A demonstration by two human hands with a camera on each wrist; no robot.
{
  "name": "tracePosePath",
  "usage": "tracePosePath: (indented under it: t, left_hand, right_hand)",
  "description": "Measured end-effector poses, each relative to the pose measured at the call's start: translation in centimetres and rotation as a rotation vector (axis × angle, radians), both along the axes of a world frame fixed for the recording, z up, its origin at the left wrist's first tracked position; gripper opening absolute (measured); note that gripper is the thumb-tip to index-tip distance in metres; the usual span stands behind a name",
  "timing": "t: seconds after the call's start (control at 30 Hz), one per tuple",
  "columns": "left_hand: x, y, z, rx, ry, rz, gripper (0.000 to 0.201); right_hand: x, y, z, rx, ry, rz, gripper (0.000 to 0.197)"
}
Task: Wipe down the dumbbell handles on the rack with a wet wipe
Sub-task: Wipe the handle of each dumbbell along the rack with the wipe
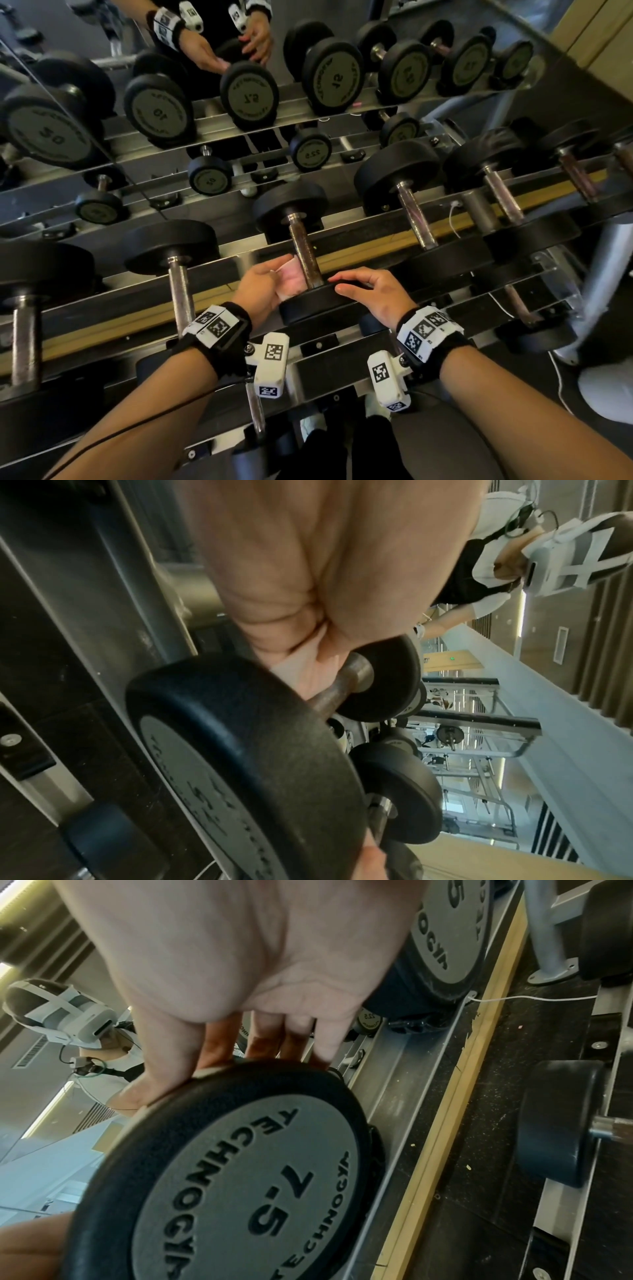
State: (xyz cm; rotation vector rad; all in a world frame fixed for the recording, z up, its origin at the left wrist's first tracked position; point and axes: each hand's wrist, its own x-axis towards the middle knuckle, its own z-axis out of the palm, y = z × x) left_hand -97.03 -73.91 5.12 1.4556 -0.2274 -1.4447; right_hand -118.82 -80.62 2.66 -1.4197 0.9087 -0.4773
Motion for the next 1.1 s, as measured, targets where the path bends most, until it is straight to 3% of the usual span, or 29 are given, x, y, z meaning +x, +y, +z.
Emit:
tracePosePath:
  t: [0.2, 0.37, 0.57, 0.73, 0.83, 0.97, 1.1]
  left_hand:
    - [0.1, -1.4, 0.2, 0.041, -0.036, 0.103, 0.041]
    - [-1.8, -1.7, 0.6, 0.036, -0.041, 0.011, 0.037]
    - [0.4, 0.0, 0.9, 0.016, -0.003, 0.028, 0.04]
    - [2.0, -1.6, 1.0, -0.112, -0.074, 0.141, 0.023]
    - [1.5, -3.3, 0.5, -0.105, -0.1, 0.12, 0.02]
    - [0.2, -3.8, -0.1, -0.124, -0.082, 0.025, 0.033]
    - [-0.9, -2.4, 0.5, -0.108, -0.219, -0.082, 0.028]
  right_hand:
    - [-0.1, -0.1, 0.1, -0.004, 0.012, 0.006, 0.019]
    - [0.1, 0.1, 0.2, -0.016, 0.016, 0.003, 0.018]
    - [0.1, 0.2, 0.2, -0.004, 0.016, 0.004, 0.018]
    - [0.0, 0.0, 0.4, -0.02, 0.048, 0.023, 0.02]
    - [0.0, 0.1, 0.6, -0.006, 0.036, 0.018, 0.02]
    - [0.0, 0.1, 0.6, -0.01, 0.039, 0.015, 0.02]
    - [0.0, 0.1, 0.5, -0.018, 0.011, 0.01, 0.019]
